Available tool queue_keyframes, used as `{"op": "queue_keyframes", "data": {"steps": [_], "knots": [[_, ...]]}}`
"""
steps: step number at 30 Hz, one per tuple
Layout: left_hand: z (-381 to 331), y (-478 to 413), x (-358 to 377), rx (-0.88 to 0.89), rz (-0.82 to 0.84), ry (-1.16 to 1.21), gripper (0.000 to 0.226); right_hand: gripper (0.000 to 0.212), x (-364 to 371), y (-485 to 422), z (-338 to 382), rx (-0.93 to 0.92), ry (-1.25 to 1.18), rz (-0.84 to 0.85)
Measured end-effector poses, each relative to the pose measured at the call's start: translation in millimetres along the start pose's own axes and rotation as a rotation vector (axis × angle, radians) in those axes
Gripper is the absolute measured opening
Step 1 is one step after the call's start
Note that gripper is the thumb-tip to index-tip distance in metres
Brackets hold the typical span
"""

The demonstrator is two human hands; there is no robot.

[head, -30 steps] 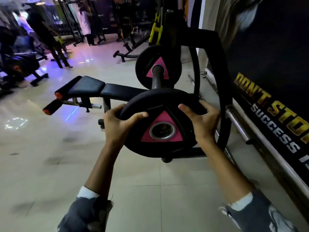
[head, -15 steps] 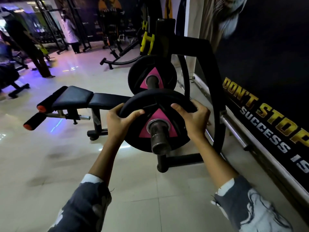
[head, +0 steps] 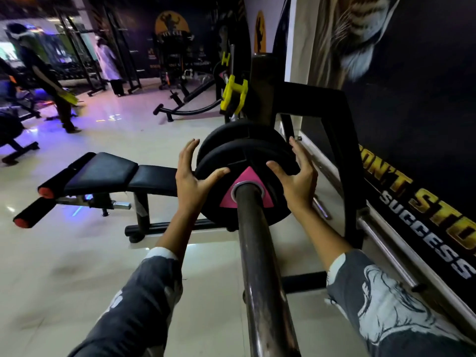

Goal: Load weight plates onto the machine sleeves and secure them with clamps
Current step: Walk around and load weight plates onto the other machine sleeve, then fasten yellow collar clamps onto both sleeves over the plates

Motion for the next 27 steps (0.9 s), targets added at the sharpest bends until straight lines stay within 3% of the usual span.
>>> {"op": "queue_keyframes", "data": {"steps": [3,6,14,16,19,21,24,27], "knots": [[17.0,-16.6,21.2,-0.088,0.054,0.037,0.079,0.072,20.1,-14.4,-21.1,0.019,0.003,0.018],[28.8,-31.6,29.3,-0.051,0.032,0.028,0.061,0.066,35.1,-27.5,-39.2,0.022,-0.015,-0.047],[24.7,-28.8,30.9,-0.061,0.044,0.104,0.052,0.072,33.5,-28.5,-33.6,-0.009,-0.083,-0.044],[24.9,-30.9,34.3,-0.076,0.094,0.192,0.037,0.061,37.3,-28.1,-37.9,0.072,-0.093,0.036],[39.8,-51.9,42.6,-0.182,0.165,0.355,0.033,0.021,43.3,-33.7,-43.5,0.221,-0.127,0.119],[53.6,-79.1,54.1,-0.282,0.200,0.395,0.028,0.021,48.9,-43.8,-28.7,0.199,-0.072,0.142],[58.2,-123.0,83.3,-0.233,0.322,0.347,0.011,0.022,63.0,-57.9,11.5,0.138,0.008,0.154],[70.0,-158.3,121.0,-0.177,0.481,0.271,0.048,0.026,89.2,-68.4,56.7,0.084,0.139,0.162]]}}
Point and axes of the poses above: each hand's wrist, its own y-axis away from the middle knuckle, its own x-axis out of the palm, z = x × y, the point moved 10 cm from there along -y, towards the middle knuckle, and after that the axes turned 14 degrees about -z, right-handed, at the moved point
